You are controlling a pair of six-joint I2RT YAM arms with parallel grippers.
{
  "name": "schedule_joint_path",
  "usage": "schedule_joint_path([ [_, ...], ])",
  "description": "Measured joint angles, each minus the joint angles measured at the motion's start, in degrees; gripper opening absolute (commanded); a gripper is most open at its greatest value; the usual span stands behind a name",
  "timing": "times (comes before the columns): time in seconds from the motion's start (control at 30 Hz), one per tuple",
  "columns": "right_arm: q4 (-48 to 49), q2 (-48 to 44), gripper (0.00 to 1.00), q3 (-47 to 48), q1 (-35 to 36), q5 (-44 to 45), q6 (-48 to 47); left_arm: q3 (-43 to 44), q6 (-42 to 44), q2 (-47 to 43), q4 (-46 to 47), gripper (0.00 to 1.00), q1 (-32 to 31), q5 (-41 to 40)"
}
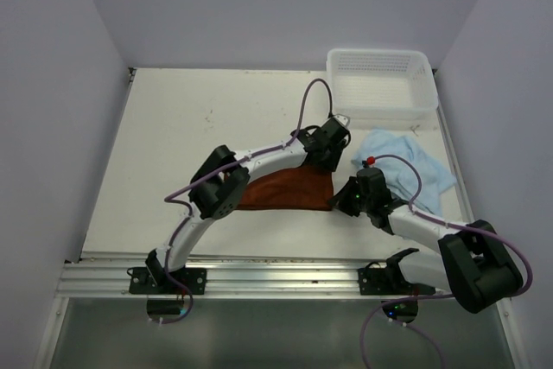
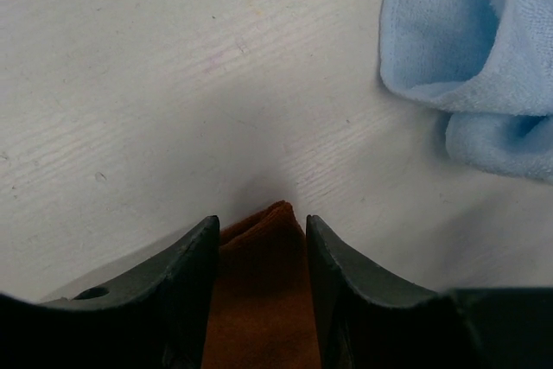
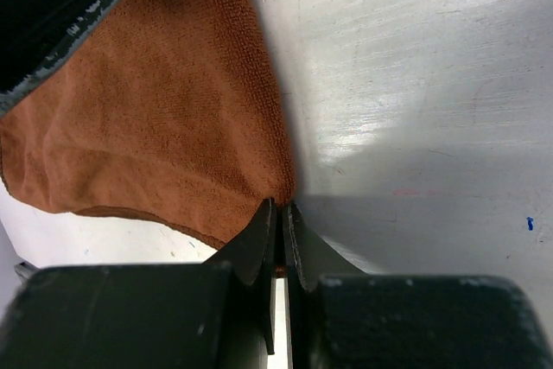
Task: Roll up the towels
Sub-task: Roll the towel
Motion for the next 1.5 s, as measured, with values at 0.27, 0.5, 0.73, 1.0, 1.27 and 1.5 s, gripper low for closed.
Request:
schedule_joint_path([
  [0.27, 0.1, 0.0, 0.00, 0.0, 0.0, 0.0, -0.3, 0.1, -0.1, -0.6, -1.0, 0.49, -1.6, -5.6],
  [0.5, 0.6, 0.0, 0.00, -0.2, 0.0, 0.0, -0.3, -0.4, -1.1, -4.8, -1.9, 0.50, -3.3, -11.1],
  [0.73, 1.4, 0.1, 0.00, -0.6, 0.0, 0.0, -0.3, -1.9, -5.0, -7.2, 0.5, 0.43, -3.9, -10.7],
  [1.0, 1.7, 0.1, 0.00, -0.7, 0.0, 0.0, -0.3, -6.1, -9.5, -5.9, 1.5, 0.42, -4.0, -10.1],
  [1.27, 1.9, 0.1, 0.00, -0.8, 0.0, -0.1, -0.7, -4.7, -10.0, -1.9, 1.7, 0.42, -4.0, -10.2],
  [1.5, 2.0, 0.1, 0.00, -0.9, 0.0, -0.1, -0.9, -3.2, -10.4, 0.2, 1.3, 0.42, -4.0, -10.3],
])
